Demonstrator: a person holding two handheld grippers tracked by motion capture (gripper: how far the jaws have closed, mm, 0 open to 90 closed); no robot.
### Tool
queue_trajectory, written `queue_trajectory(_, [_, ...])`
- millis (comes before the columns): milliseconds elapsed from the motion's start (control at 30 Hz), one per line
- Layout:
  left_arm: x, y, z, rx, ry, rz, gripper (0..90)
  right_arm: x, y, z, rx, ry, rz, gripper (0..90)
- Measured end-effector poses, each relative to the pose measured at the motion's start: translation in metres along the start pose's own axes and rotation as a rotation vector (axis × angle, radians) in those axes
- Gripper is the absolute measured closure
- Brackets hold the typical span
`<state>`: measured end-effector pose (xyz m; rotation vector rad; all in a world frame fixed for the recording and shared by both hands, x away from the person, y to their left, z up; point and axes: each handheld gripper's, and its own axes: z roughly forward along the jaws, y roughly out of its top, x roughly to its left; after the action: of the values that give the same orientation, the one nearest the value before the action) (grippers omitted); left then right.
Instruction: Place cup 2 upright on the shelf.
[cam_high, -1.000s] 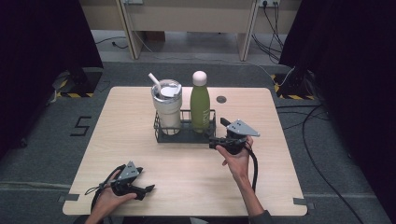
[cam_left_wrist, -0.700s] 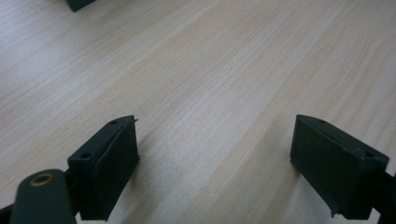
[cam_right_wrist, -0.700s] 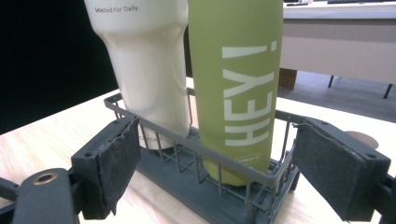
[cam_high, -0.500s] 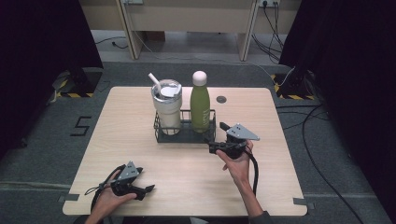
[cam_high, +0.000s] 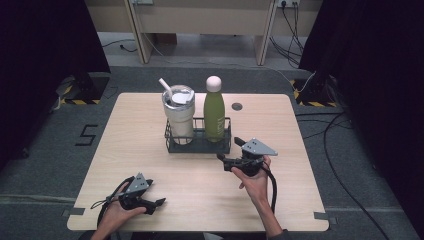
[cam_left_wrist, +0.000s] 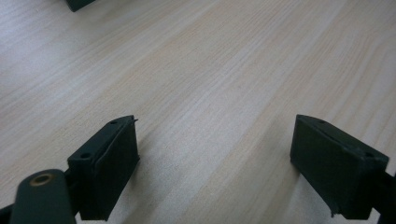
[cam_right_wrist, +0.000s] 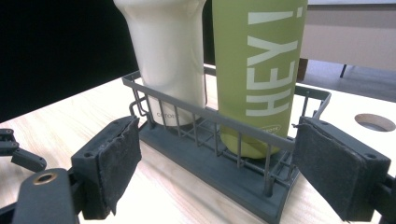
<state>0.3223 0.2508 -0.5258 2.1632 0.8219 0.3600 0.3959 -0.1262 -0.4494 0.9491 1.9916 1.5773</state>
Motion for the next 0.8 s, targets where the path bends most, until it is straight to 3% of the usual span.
queue_trajectory(800, [0.000, 0.000, 0.000, 0.000, -0.001, 0.000, 14.4, 0.001, -0.018, -0.021, 0.037, -0.005, -0.004, 15.4])
